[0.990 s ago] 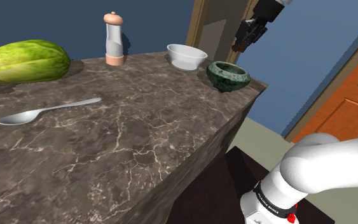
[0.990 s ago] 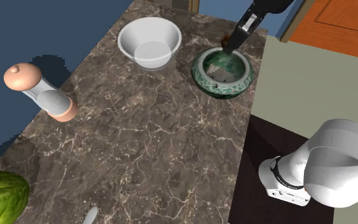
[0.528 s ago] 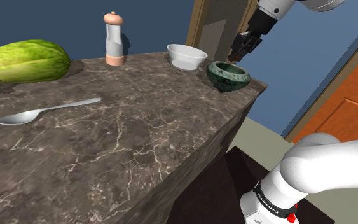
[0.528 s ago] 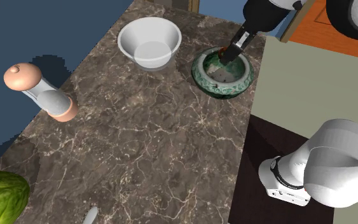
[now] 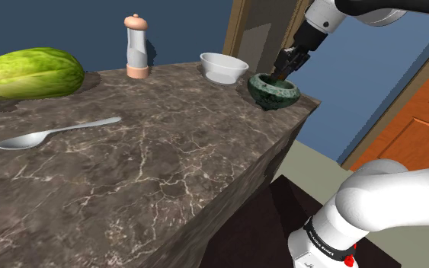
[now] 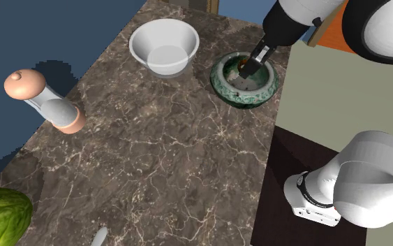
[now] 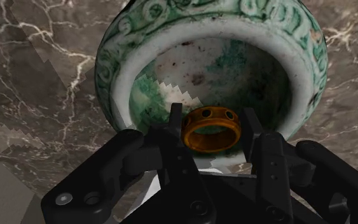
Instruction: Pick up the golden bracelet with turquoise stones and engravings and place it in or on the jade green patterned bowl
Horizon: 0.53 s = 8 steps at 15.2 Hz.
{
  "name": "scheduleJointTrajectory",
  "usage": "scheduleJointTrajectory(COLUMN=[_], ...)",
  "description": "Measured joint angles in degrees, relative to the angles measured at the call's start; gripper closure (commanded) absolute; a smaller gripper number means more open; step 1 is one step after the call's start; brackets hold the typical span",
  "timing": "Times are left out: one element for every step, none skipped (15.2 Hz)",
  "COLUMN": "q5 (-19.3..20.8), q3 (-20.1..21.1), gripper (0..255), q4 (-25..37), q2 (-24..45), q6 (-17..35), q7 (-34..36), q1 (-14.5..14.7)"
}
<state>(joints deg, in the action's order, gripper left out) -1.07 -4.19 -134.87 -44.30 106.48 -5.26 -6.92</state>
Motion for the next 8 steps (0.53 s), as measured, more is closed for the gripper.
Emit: scheduleJointTrajectory(q5=[0.0,0.0,0.0,0.0,0.0,0.0,0.0,0.0], q3=[0.0,0.0,0.0,0.0,0.0,0.0,0.0,0.0], gripper=[255,255,0,0,0,0,0,0], q4=[0.0,0.0,0.0,0.0,0.0,0.0,0.0,0.0], q2=[0.0,0.0,0.0,0.0,0.0,0.0,0.0,0.0], q6=[0.0,0.0,0.0,0.0,0.0,0.0,0.0,0.0], q7=[0.0,0.0,0.0,0.0,0.0,0.0,0.0,0.0], q1=[0.0,0.0,0.0,0.0,0.0,0.0,0.0,0.0])
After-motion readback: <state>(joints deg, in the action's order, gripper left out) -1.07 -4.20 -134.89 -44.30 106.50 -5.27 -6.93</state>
